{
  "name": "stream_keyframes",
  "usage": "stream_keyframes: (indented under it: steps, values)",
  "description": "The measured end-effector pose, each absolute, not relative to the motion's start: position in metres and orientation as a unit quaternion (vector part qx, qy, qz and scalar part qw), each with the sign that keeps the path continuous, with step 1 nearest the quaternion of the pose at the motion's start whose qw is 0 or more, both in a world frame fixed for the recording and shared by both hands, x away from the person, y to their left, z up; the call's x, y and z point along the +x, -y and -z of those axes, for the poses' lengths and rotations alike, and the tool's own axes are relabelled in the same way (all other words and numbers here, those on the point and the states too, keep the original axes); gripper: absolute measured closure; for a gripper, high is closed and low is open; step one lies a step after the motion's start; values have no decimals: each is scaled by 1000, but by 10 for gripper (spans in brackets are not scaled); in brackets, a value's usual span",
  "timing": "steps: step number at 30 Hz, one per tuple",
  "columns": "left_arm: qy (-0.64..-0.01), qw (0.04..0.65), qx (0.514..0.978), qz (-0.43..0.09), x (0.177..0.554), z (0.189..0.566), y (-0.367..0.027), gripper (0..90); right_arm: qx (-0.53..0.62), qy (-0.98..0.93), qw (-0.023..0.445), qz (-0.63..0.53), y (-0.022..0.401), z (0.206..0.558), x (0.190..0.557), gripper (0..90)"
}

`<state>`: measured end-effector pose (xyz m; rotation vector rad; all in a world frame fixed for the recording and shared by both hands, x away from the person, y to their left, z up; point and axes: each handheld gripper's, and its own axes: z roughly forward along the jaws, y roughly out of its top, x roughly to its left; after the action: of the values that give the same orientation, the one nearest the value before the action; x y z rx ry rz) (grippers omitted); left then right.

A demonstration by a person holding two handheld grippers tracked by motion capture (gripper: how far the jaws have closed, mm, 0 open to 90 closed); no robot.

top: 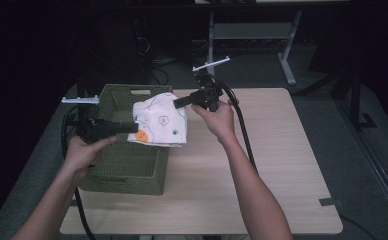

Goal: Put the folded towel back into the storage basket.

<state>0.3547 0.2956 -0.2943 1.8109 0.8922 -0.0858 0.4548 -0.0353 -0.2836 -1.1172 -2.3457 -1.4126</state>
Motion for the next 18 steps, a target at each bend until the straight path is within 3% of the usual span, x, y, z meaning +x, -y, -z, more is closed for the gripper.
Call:
stream_keyframes:
  steps: [18]
  values:
    - [-395, 525, 753, 23, 351, 295, -327, 852, -363, 798, 98, 471, 0, 282, 460, 799]
